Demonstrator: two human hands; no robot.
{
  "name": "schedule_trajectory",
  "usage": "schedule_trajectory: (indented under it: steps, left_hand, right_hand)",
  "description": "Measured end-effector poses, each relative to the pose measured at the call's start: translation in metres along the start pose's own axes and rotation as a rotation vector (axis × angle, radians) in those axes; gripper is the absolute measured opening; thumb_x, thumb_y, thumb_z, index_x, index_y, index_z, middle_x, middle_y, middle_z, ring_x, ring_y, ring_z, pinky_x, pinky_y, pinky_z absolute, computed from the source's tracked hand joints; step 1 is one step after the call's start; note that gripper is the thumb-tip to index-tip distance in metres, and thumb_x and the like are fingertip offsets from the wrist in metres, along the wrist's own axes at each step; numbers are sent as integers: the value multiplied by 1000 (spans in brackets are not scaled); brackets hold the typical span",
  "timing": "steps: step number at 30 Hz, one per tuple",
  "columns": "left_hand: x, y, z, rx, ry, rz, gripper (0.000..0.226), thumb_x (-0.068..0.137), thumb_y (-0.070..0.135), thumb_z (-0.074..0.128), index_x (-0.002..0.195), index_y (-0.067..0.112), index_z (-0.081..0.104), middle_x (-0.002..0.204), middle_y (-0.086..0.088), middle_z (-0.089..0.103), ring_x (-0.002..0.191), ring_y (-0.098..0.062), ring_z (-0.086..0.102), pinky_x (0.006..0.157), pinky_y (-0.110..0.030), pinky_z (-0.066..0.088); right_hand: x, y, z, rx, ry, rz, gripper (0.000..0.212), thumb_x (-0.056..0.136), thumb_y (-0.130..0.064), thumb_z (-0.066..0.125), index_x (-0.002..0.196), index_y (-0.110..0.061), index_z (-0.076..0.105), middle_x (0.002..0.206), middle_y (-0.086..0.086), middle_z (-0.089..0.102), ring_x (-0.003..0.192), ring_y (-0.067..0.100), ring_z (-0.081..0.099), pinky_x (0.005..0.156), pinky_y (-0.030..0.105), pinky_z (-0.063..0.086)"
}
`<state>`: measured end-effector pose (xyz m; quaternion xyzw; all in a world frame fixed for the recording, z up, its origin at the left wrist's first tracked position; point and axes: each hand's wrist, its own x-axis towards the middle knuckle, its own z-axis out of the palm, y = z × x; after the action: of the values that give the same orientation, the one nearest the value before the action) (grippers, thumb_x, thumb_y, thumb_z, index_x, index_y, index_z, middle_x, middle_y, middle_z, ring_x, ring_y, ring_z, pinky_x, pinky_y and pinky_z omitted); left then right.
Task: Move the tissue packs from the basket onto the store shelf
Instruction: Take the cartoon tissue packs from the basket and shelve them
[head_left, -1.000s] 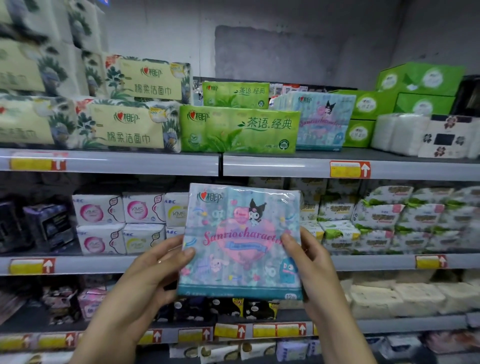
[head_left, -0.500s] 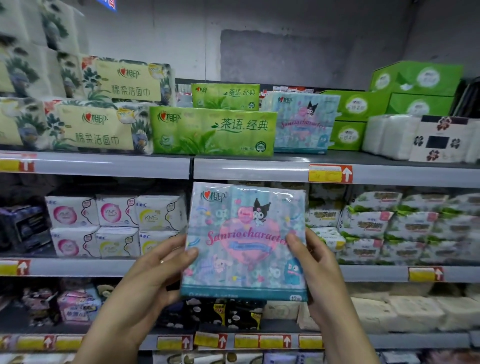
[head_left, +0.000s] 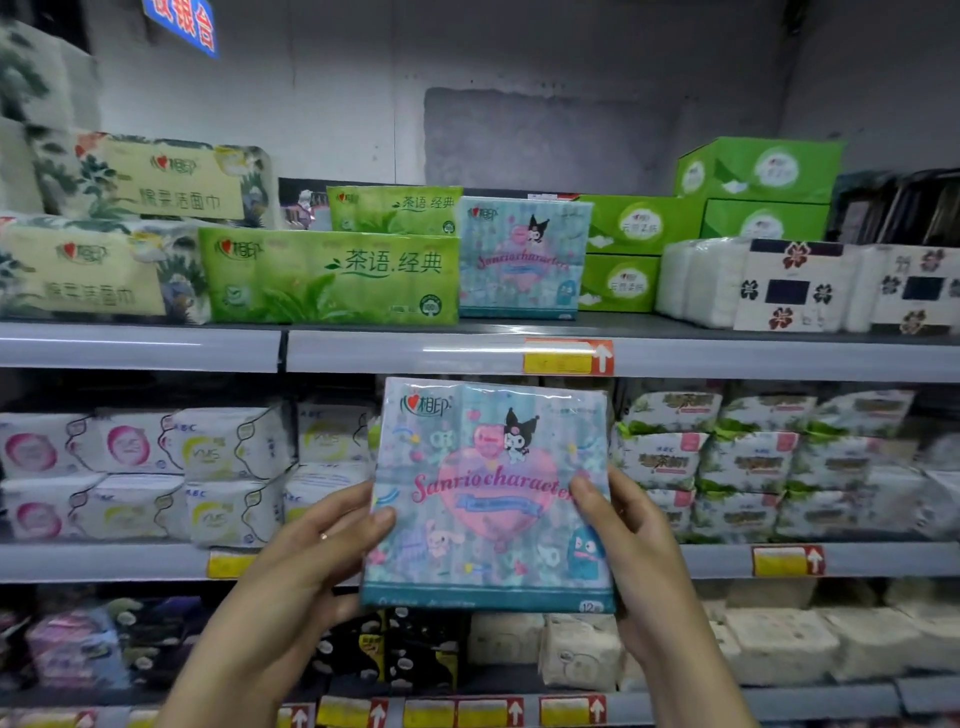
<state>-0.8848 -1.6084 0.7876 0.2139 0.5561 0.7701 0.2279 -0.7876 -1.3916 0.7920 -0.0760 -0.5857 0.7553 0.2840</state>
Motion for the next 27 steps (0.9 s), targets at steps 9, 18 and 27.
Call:
schedule_trajectory:
  steps: [9, 18, 27]
  left_hand:
    - [5, -9, 35, -31, 18, 3, 81, 33, 31, 96, 107, 13, 71, 112, -10, 72, 97, -25, 71, 61, -33, 59]
    - [18, -10, 42, -15, 24, -46, 111, 14, 42, 95, 118, 16, 65, 113, -6, 72, 100, -23, 70, 63, -35, 59]
    - [36, 2, 41, -68, -18, -64, 73, 47, 26, 88, 116, 15, 65, 113, -5, 72, 97, -22, 71, 61, -33, 60]
  right_hand:
    - [6, -11, -35, 0, -22, -14, 45, 73, -31, 68, 115, -17, 62, 109, 8, 71, 90, 25, 71, 64, 34, 58]
    - [11, -12, -38, 19, 30, 10, 29, 73, -27, 66, 102, -22, 66, 95, 3, 75, 83, 23, 73, 58, 31, 57]
    - [23, -27, -30, -19, 53, -8, 29, 73, -28, 66, 101, -20, 66, 96, 4, 74, 84, 22, 72, 60, 31, 59]
